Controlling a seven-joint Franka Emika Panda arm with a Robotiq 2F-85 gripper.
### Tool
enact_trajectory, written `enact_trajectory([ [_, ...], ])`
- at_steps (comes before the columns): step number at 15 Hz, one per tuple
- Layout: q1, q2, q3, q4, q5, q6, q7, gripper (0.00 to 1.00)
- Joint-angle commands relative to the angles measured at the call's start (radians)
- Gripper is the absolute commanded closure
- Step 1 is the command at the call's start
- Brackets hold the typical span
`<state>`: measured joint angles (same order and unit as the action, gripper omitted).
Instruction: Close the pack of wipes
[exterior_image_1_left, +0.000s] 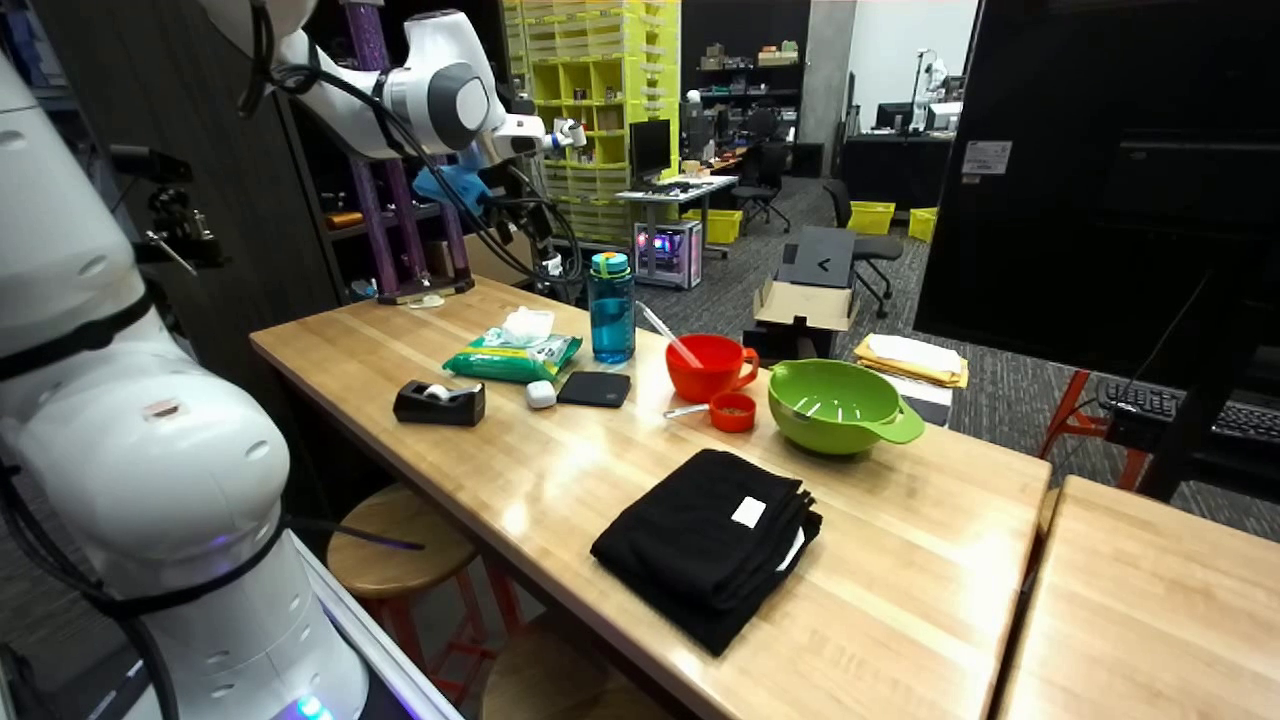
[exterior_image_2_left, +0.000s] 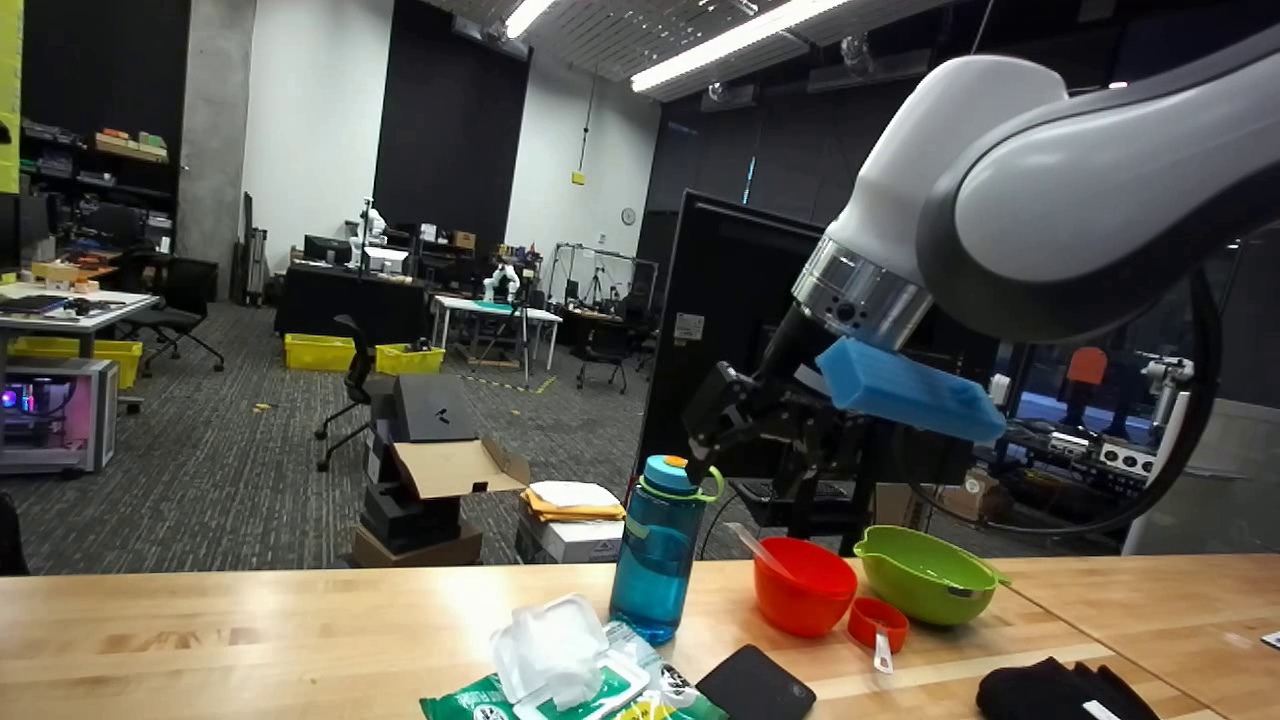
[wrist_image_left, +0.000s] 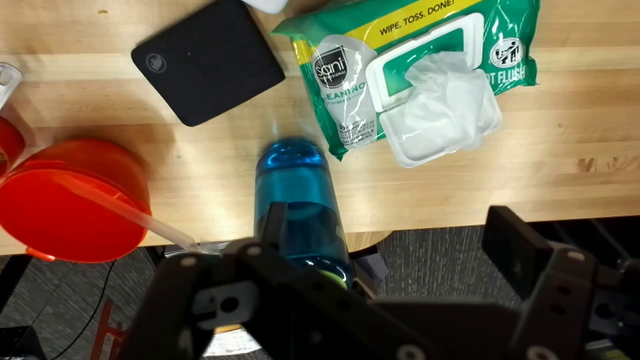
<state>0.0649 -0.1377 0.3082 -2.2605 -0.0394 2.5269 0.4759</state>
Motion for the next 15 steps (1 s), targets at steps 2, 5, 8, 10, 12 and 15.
enact_trajectory([
  [2, 0.031, 0.027, -0.035, 0.021, -0.008, -0.004, -0.016, 0.00],
  [5, 0.038, 0.068, -0.046, 0.049, -0.005, 0.002, -0.048, 0.00],
  [8, 0.048, 0.118, -0.057, 0.093, -0.013, 0.004, -0.087, 0.00],
  [10, 0.057, 0.154, -0.065, 0.128, -0.015, 0.010, -0.119, 0.00],
  [12, 0.067, 0.187, -0.071, 0.162, -0.014, 0.016, -0.150, 0.00],
  [15, 0.086, 0.238, -0.076, 0.215, -0.009, 0.012, -0.192, 0.00],
])
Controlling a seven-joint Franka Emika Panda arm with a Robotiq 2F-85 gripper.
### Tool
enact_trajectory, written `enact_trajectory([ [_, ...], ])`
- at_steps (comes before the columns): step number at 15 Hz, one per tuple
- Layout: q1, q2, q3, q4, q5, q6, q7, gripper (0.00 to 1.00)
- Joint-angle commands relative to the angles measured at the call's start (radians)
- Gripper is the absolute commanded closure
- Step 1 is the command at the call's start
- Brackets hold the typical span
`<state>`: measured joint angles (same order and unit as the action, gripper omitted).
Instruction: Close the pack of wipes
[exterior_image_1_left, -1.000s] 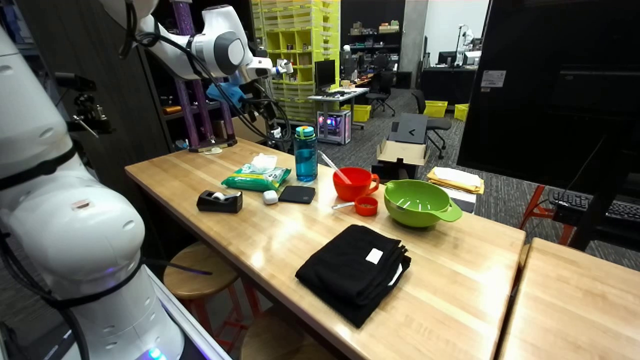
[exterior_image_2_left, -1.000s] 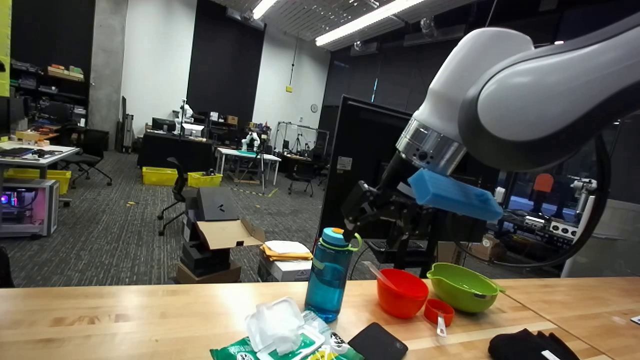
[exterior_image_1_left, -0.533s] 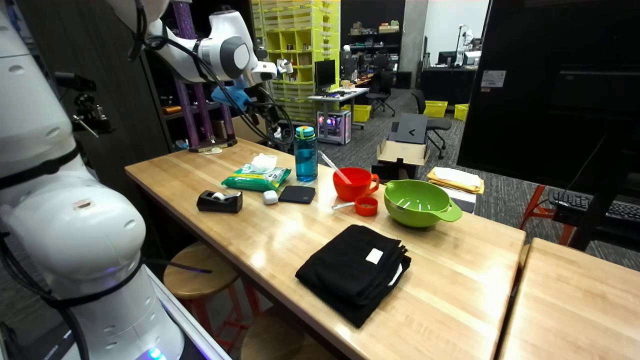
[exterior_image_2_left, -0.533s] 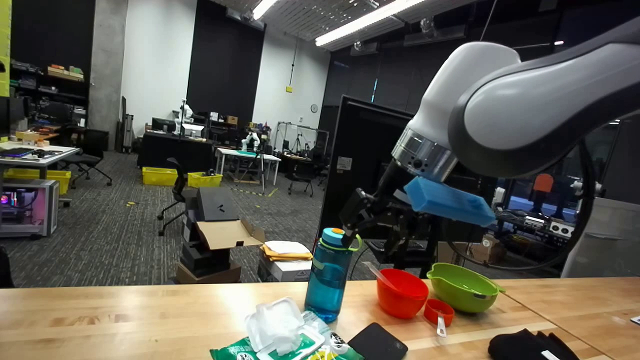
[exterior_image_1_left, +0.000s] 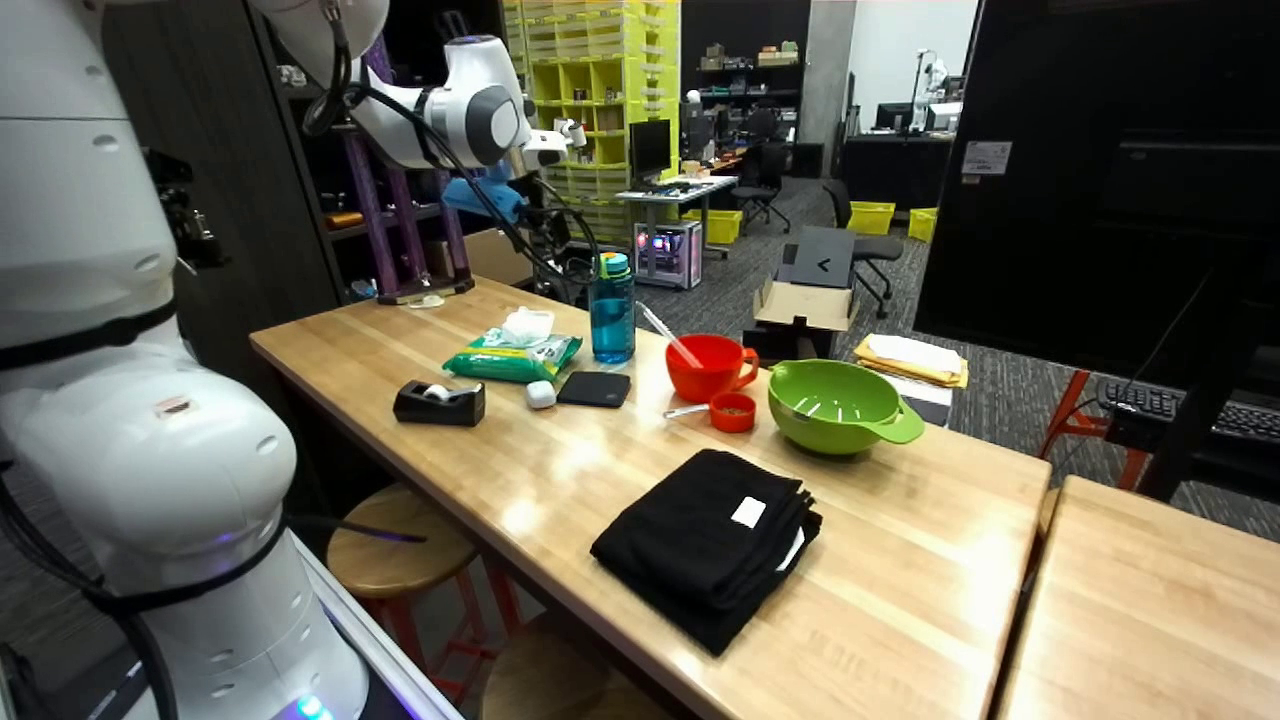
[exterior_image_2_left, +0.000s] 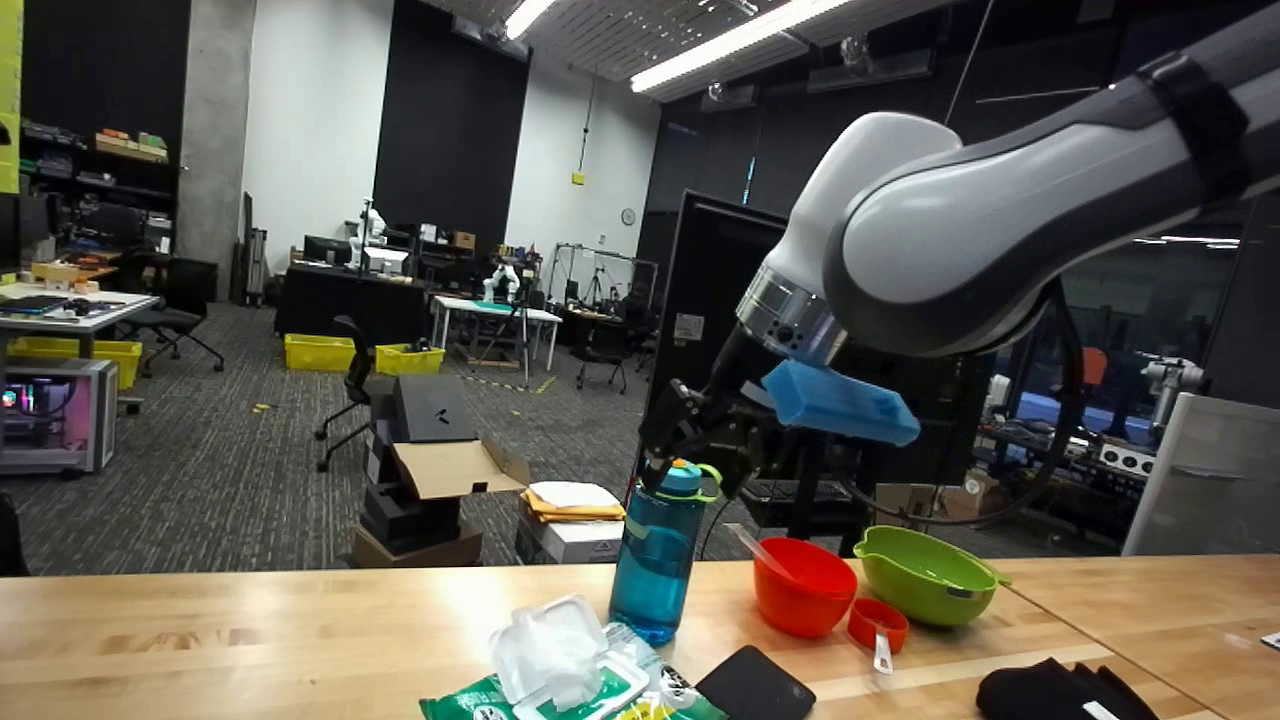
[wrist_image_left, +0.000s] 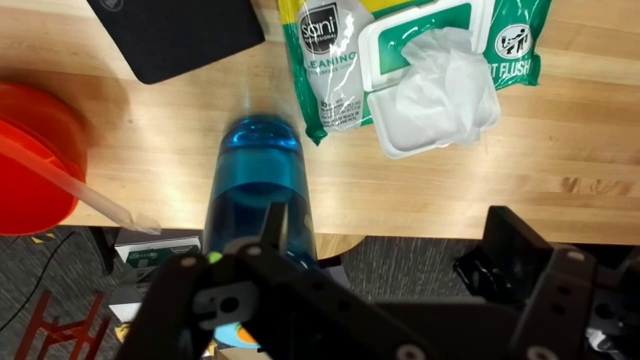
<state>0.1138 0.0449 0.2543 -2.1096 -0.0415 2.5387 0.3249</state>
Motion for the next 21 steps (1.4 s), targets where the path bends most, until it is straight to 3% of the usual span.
enact_trajectory([
  [1, 0.044, 0.072, -0.023, 0.079, -0.004, 0.001, -0.052, 0.00],
  [21, 0.131, 0.450, -0.035, 0.468, -0.012, -0.014, -0.309, 0.00],
])
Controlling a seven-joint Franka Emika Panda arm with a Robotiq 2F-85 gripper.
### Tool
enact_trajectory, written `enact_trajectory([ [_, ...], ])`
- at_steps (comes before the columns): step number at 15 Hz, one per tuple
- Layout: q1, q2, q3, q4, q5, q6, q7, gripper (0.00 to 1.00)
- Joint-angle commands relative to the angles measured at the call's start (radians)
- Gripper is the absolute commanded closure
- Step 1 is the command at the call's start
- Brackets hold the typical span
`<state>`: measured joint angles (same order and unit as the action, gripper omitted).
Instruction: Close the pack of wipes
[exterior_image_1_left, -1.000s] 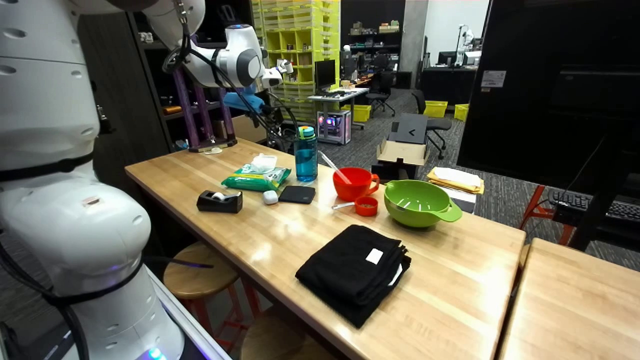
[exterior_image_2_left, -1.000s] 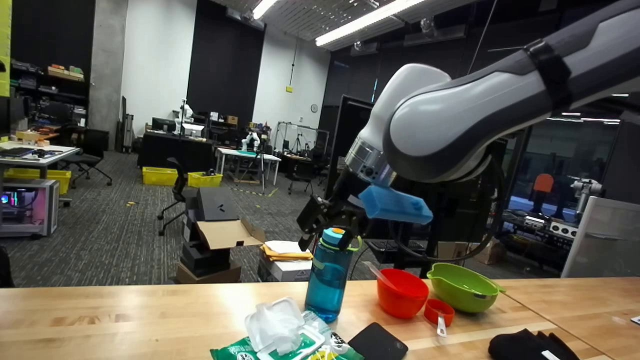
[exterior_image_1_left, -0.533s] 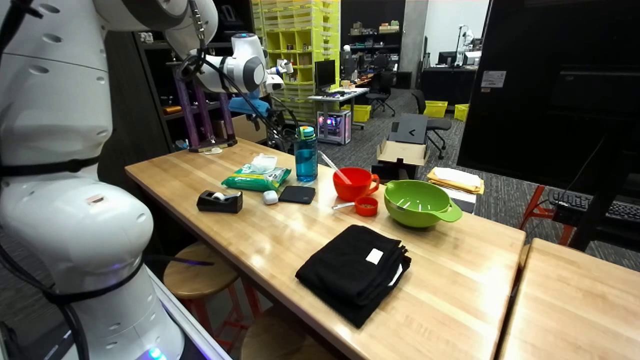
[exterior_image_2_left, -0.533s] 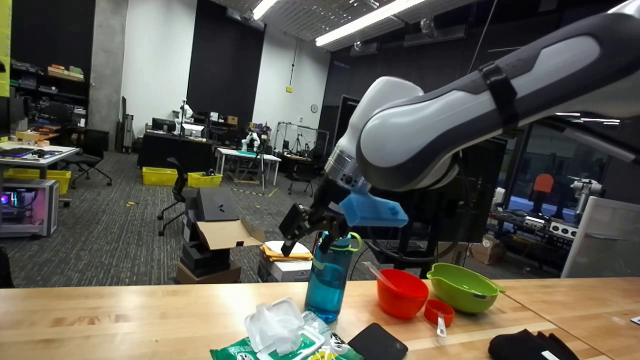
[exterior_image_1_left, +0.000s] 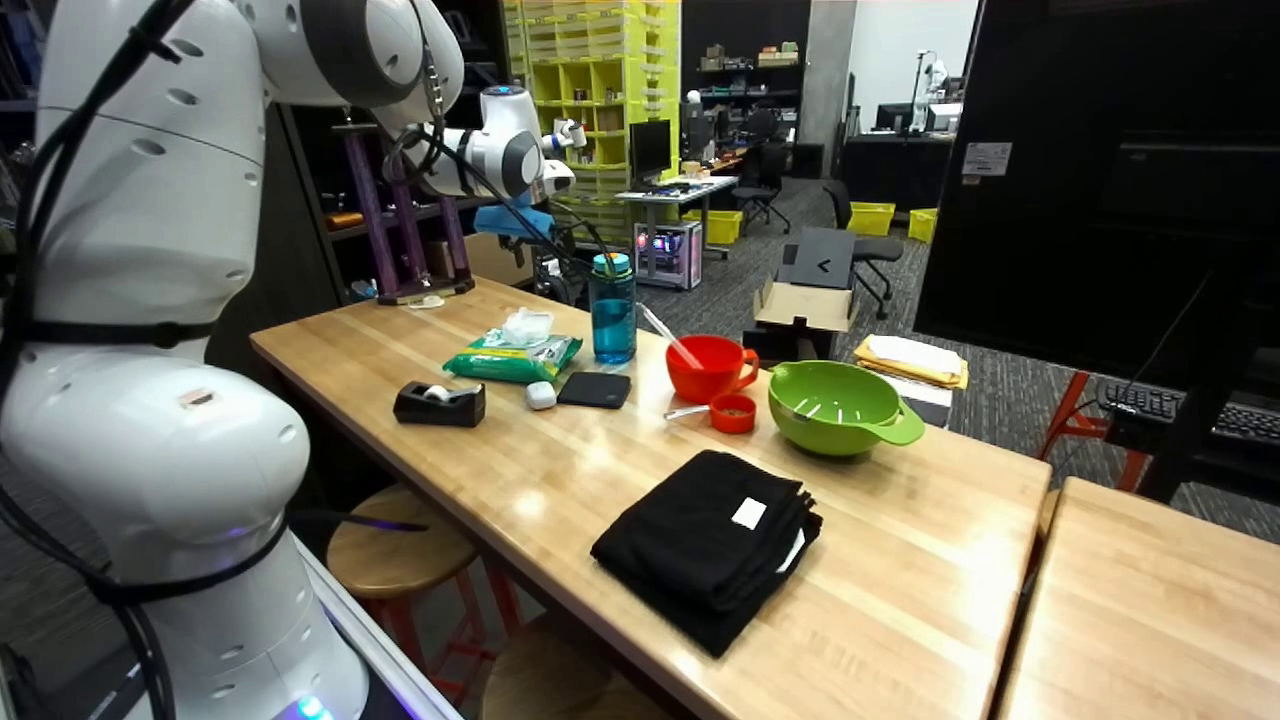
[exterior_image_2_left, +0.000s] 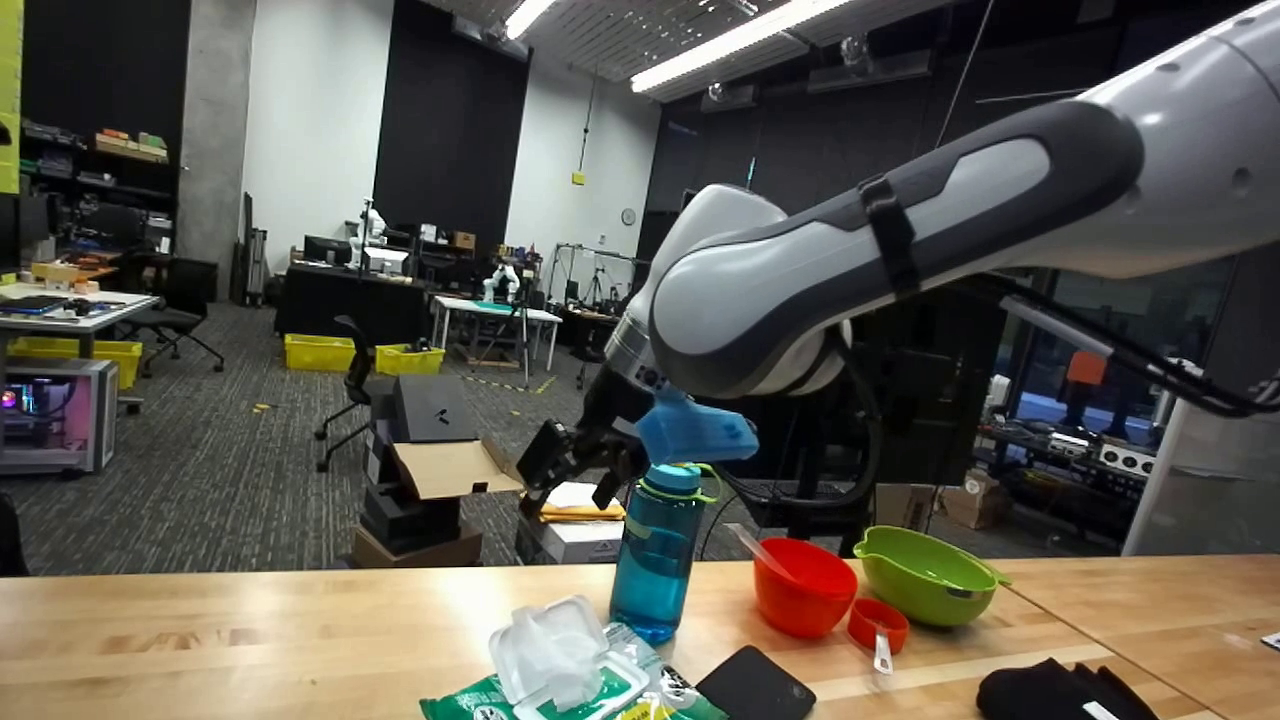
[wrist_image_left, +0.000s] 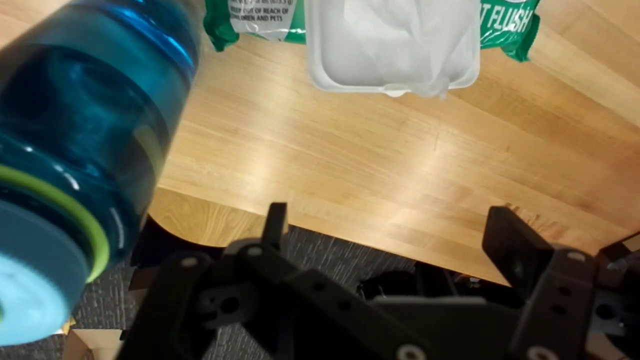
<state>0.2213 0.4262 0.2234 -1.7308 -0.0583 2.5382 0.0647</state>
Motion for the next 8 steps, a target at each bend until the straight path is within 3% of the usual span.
enact_trajectory([
  [1, 0.028, 0.087, -0.003, 0.107, 0.008, -0.011, -0.057, 0.00],
  [8, 0.084, 0.175, -0.004, 0.190, 0.007, -0.036, -0.041, 0.00],
])
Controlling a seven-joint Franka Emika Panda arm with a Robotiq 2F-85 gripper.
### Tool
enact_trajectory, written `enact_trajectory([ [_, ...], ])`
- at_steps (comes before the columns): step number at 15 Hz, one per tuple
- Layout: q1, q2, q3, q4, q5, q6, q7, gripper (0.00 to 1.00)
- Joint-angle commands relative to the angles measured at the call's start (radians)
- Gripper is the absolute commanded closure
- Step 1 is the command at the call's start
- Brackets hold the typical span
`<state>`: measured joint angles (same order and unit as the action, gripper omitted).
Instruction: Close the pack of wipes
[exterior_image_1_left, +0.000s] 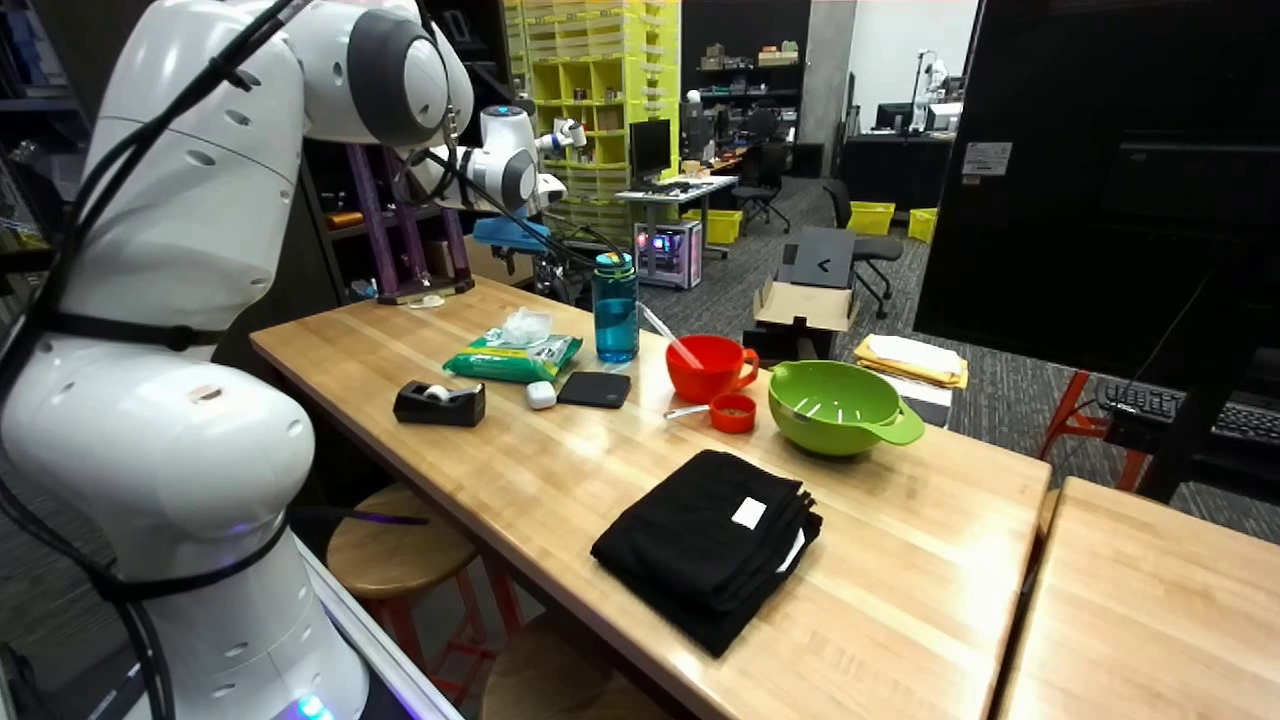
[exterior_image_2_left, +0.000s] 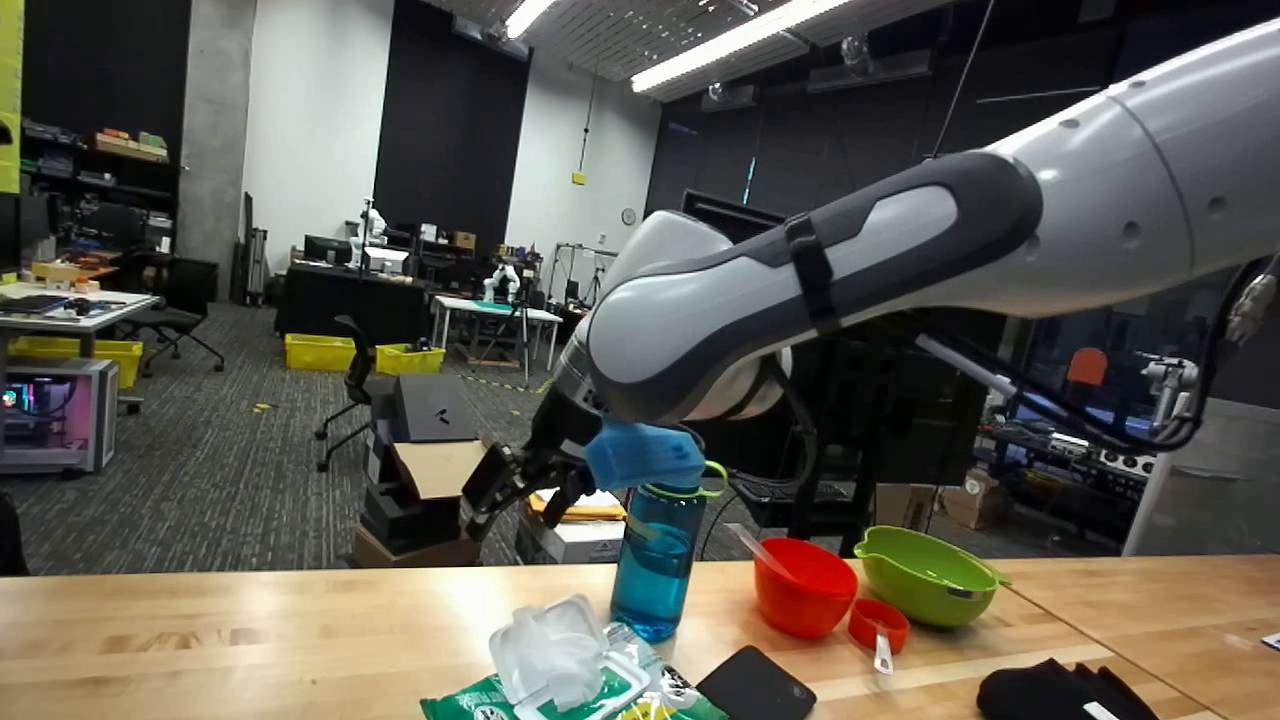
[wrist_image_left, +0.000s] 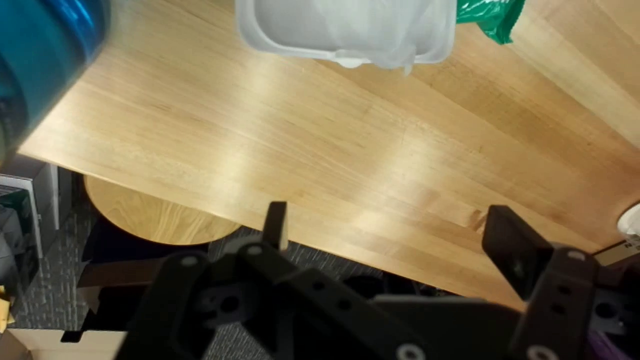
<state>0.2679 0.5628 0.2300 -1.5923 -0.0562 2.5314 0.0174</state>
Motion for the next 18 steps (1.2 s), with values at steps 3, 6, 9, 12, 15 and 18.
enact_trajectory([
  [3, 0.072, 0.051, -0.031, 0.059, -0.014, -0.035, 0.038, 0.00],
  [6, 0.089, 0.055, -0.043, 0.057, -0.017, -0.045, 0.048, 0.00],
  [9, 0.096, 0.048, -0.052, 0.046, -0.019, -0.056, 0.056, 0.00],
  [12, 0.090, 0.041, -0.048, 0.029, -0.007, -0.069, 0.056, 0.00],
  [15, 0.092, 0.037, -0.049, 0.017, -0.007, -0.093, 0.067, 0.00],
  [18, 0.095, 0.031, -0.053, 0.004, -0.011, -0.118, 0.083, 0.00],
])
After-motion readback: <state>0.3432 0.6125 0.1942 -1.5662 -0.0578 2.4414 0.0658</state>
